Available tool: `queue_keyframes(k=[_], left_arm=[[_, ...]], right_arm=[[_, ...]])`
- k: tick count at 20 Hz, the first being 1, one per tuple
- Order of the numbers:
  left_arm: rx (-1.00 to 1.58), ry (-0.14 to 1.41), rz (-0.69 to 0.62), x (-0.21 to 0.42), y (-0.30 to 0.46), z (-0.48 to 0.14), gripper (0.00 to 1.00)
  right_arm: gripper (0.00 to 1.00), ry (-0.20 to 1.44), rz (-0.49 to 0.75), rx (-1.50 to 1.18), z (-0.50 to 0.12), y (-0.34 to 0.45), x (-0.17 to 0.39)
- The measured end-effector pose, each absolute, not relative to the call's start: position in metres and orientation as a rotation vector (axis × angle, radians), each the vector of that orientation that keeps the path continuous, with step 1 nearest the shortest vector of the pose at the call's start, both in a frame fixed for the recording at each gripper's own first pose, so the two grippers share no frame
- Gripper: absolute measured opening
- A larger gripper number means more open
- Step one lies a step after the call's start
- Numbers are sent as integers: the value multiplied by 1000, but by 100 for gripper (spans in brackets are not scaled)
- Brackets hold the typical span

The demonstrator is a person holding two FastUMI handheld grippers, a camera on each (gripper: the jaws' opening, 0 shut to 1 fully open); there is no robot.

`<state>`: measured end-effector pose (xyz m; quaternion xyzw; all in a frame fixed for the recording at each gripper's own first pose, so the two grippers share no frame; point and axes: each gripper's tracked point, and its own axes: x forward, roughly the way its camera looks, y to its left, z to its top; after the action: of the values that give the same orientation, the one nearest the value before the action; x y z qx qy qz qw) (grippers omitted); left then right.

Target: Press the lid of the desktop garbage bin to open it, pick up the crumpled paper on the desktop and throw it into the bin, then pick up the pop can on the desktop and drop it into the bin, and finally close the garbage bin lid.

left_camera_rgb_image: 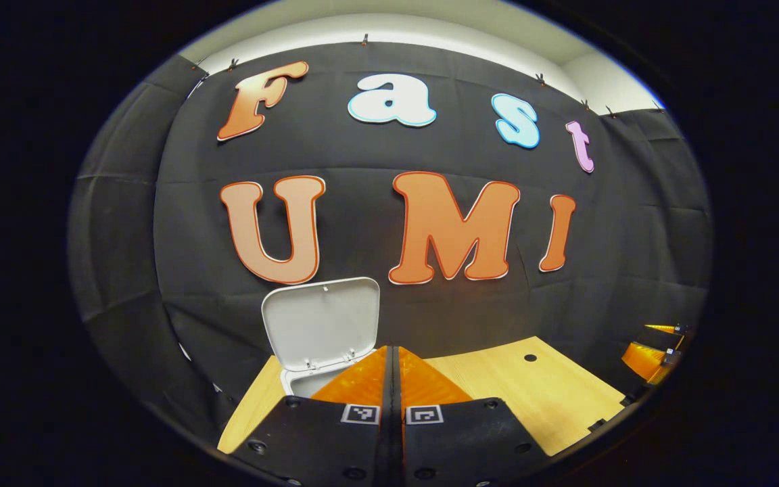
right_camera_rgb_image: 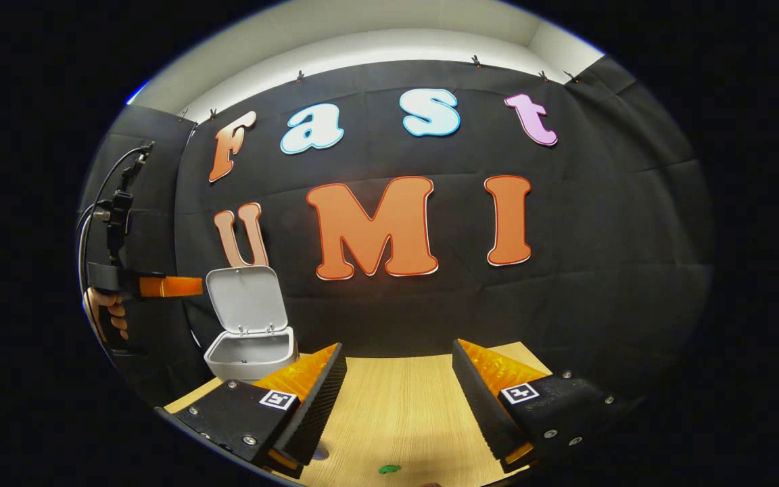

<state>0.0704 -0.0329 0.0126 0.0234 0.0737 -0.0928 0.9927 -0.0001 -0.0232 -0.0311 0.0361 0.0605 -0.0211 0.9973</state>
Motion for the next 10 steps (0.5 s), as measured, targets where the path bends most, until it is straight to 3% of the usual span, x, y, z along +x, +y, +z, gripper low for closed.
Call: queue_keyframes(k=[10], left_arm=[[57, 85, -142, 39, -30, 6, 0]], right_arm=[[93, 140, -21, 59, -35, -21, 1]])
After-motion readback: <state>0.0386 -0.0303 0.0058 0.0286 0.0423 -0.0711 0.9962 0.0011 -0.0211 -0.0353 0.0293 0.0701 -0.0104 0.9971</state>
